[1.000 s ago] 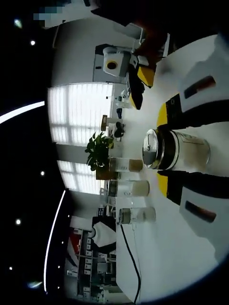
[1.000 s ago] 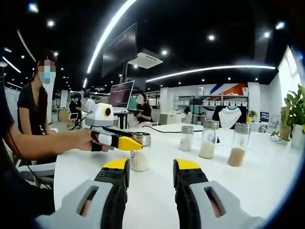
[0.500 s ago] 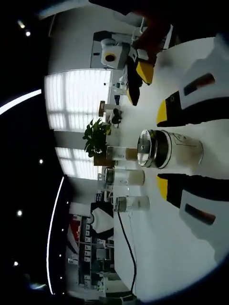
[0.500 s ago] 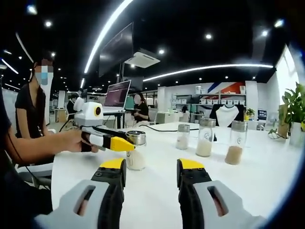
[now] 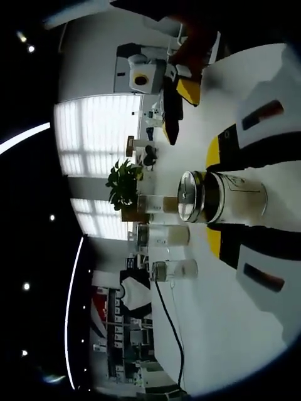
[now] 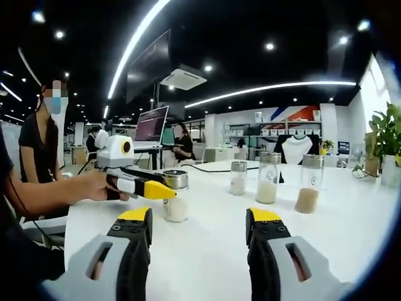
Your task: Rotate the seasoning bottle until the label or dispensing opening points toward the visible target arrow and the bottle remains upright within the marked orientation range
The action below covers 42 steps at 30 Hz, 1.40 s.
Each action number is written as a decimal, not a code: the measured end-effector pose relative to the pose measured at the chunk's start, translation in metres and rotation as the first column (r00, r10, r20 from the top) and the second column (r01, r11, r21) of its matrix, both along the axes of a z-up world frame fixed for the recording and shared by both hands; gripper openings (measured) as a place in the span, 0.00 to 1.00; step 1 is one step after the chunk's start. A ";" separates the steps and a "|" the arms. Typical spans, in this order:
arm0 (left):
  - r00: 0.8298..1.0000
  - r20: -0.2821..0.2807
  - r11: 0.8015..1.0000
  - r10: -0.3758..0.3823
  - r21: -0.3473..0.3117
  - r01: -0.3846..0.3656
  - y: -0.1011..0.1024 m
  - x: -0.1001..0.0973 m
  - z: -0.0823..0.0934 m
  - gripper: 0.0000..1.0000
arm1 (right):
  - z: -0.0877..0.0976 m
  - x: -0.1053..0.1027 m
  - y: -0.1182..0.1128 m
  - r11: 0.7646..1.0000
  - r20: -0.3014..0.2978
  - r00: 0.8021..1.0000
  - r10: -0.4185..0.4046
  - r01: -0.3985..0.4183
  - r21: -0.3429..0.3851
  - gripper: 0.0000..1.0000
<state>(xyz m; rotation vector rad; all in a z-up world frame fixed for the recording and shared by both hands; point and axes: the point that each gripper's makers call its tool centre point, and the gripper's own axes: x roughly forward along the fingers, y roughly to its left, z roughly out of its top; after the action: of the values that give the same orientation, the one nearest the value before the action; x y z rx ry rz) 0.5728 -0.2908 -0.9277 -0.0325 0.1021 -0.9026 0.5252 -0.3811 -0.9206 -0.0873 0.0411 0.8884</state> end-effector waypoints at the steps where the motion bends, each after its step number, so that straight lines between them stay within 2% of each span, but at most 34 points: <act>1: 1.000 0.001 1.000 -0.004 0.000 0.004 0.000 0.000 0.000 0.35 | -0.001 -0.001 0.002 1.000 0.015 1.000 0.006 -0.006 -0.016 0.77; 4: 1.000 0.001 1.000 -0.019 0.001 0.019 -0.002 -0.002 0.000 0.35 | 0.001 -0.003 0.007 0.997 0.098 0.995 0.016 -0.009 -0.073 0.74; 6: 1.000 -0.001 1.000 -0.019 -0.002 0.019 -0.003 -0.002 0.000 0.35 | 0.001 -0.005 0.011 0.998 0.086 0.996 0.017 -0.012 -0.067 0.75; 8: 1.000 -0.002 1.000 -0.004 -0.005 0.004 -0.002 0.000 0.000 0.35 | 0.000 -0.003 0.010 1.000 0.043 0.999 0.008 -0.007 -0.031 0.73; 12: 1.000 0.004 1.000 -0.007 -0.002 0.007 -0.003 0.000 0.000 0.35 | 0.002 0.003 0.001 0.999 0.031 0.999 -0.044 0.043 0.024 0.61; 14: 1.000 0.004 1.000 -0.007 -0.004 0.007 -0.004 0.001 0.000 0.35 | 0.005 0.003 0.000 0.997 0.027 0.998 -0.048 0.046 0.056 0.59; 17: 1.000 -0.005 1.000 0.009 -0.013 -0.009 -0.004 0.001 0.000 0.35 | 0.006 0.007 -0.006 0.994 0.044 0.995 -0.093 0.091 0.055 0.54; 21: 0.999 0.001 0.999 0.034 -0.005 -0.034 -0.005 0.003 0.000 0.35 | 0.003 0.008 -0.007 0.993 0.013 0.995 -0.100 0.099 0.069 0.52; 27: 0.999 -0.003 0.999 0.048 -0.025 -0.048 -0.004 0.004 0.001 0.35 | 0.000 0.010 -0.009 0.993 0.005 0.994 -0.105 0.105 0.060 0.51; 29: 0.997 0.017 0.994 0.070 -0.089 -0.068 -0.003 0.004 0.011 0.41 | 0.001 0.011 -0.010 0.992 0.005 0.994 -0.105 0.104 0.064 0.51; 30: 0.996 0.013 0.992 0.083 -0.095 -0.082 -0.002 0.004 0.012 0.45 | 0.001 0.011 -0.009 0.993 0.005 0.995 -0.100 0.099 0.065 0.51; 31: 0.995 0.017 0.992 0.095 -0.086 -0.093 -0.002 0.003 0.012 0.49 | 0.001 0.012 -0.009 0.993 0.000 0.995 -0.098 0.098 0.063 0.50; 34: 0.991 0.047 0.991 0.122 -0.056 -0.120 -0.002 0.000 0.012 0.52 | 0.000 0.014 -0.008 0.994 -0.001 0.995 -0.096 0.096 0.051 0.50; 37: 0.985 0.058 0.986 0.160 -0.048 -0.158 -0.002 -0.001 0.014 0.63 | 0.002 0.018 -0.007 0.994 0.003 0.995 -0.097 0.097 0.043 0.50; 39: 0.980 0.066 0.982 0.187 -0.025 -0.186 -0.001 -0.003 0.012 0.64 | 0.003 0.023 -0.005 0.995 0.008 0.996 -0.094 0.094 0.035 0.49; 42: 0.976 0.074 0.979 0.203 -0.037 -0.201 -0.002 -0.007 0.015 0.71 | 0.006 0.030 -0.005 0.995 0.013 0.995 -0.097 0.097 0.030 0.48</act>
<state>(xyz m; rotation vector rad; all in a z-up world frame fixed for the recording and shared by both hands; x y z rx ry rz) 0.5657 -0.2924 -0.9129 -0.0342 0.0131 -0.7008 0.5554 -0.3856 -0.9144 -0.0643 0.0187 0.7912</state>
